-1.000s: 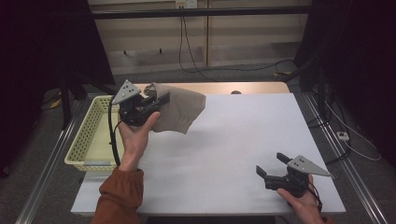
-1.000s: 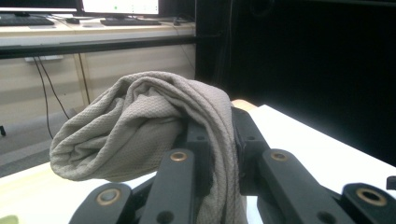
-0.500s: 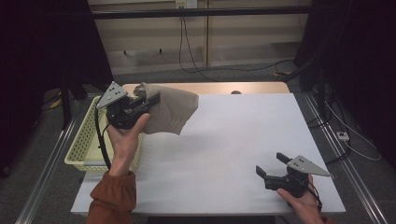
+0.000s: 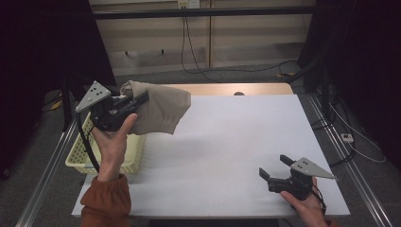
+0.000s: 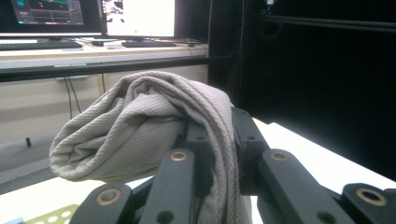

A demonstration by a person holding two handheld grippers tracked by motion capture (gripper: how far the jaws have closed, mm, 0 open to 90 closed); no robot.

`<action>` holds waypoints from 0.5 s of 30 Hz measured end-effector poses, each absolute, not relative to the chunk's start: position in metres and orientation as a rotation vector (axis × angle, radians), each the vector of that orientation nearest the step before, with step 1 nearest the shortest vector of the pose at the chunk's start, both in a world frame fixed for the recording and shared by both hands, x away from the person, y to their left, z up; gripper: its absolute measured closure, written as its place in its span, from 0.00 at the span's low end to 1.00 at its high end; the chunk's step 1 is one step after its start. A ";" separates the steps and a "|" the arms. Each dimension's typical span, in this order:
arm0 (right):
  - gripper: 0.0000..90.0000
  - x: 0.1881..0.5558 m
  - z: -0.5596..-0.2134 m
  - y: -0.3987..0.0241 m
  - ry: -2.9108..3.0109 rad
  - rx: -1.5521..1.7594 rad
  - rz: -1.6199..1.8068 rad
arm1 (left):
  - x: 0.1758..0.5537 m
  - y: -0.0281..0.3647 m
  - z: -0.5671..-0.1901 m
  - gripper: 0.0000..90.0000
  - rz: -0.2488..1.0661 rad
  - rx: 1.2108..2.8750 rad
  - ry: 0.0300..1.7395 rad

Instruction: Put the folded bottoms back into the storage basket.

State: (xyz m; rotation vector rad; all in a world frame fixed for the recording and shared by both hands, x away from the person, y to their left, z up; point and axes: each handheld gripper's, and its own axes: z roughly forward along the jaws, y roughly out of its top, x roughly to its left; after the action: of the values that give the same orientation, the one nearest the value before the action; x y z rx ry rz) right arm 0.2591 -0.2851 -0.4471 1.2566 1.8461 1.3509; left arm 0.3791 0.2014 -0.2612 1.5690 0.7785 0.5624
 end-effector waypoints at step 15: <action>0.05 0.260 -0.448 -0.285 1.843 1.259 1.350 | 0.365 0.236 -0.250 0.89 0.598 1.535 0.813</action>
State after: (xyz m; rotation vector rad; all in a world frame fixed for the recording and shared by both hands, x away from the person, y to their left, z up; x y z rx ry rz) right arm 0.2597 -0.2846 -0.4476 1.2593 1.8434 1.3496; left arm 0.3646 0.2359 -0.2503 1.5354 0.8128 0.5985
